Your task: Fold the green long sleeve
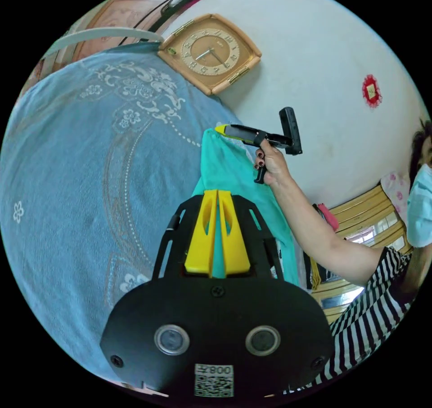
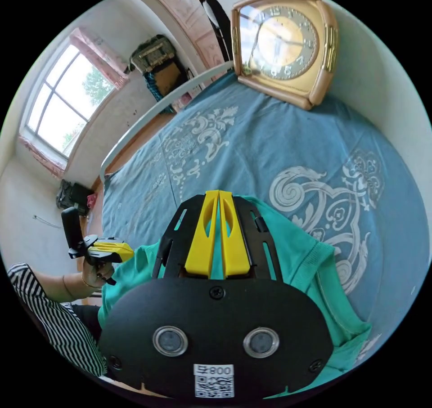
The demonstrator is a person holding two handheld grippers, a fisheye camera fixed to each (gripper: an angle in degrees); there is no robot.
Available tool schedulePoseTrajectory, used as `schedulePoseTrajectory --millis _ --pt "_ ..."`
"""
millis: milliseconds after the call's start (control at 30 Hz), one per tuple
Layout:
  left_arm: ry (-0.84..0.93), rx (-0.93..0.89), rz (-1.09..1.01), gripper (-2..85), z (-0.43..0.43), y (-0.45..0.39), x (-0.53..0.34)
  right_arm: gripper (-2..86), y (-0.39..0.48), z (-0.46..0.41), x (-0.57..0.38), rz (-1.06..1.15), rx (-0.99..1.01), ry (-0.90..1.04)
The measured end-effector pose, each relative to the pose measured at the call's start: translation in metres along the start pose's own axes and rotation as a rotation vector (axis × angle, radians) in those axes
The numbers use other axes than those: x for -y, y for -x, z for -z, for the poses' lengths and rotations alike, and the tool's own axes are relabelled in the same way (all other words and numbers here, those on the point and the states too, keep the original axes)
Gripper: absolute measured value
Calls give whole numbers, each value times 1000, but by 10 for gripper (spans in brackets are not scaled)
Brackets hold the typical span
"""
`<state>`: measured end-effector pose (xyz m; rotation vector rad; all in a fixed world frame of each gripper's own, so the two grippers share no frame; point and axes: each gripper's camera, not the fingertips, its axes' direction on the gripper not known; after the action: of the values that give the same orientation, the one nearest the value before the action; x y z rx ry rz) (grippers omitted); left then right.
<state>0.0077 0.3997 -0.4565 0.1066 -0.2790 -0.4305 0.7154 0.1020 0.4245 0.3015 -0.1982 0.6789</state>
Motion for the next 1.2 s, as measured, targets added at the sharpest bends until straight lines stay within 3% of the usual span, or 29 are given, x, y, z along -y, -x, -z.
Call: schedulePoseTrajectory --millis 100,233,300,600,767,967,1200 --pt "-19 21 -86 2 2 -14 9 1 15 20 -16 58 2 -98" --pt "83 87 -138 2 -19 -20 25 1 20 -25 -15 80 -107 128" --pt "166 146 -120 2 -35 -16 31 1 16 -26 -15 72 -83 99" --pt "174 73 -90 2 -42 -9 44 1 3 14 -52 29 -81 56" --pt "173 58 -82 2 -46 -11 49 1 -20 88 -160 -107 -46 -48" --pt "180 85 -93 7 -52 -21 54 5 -26 145 -311 -336 -114 -10" --pt "81 64 -146 60 -19 -50 71 41 -56 208 -398 -459 -201 -27"
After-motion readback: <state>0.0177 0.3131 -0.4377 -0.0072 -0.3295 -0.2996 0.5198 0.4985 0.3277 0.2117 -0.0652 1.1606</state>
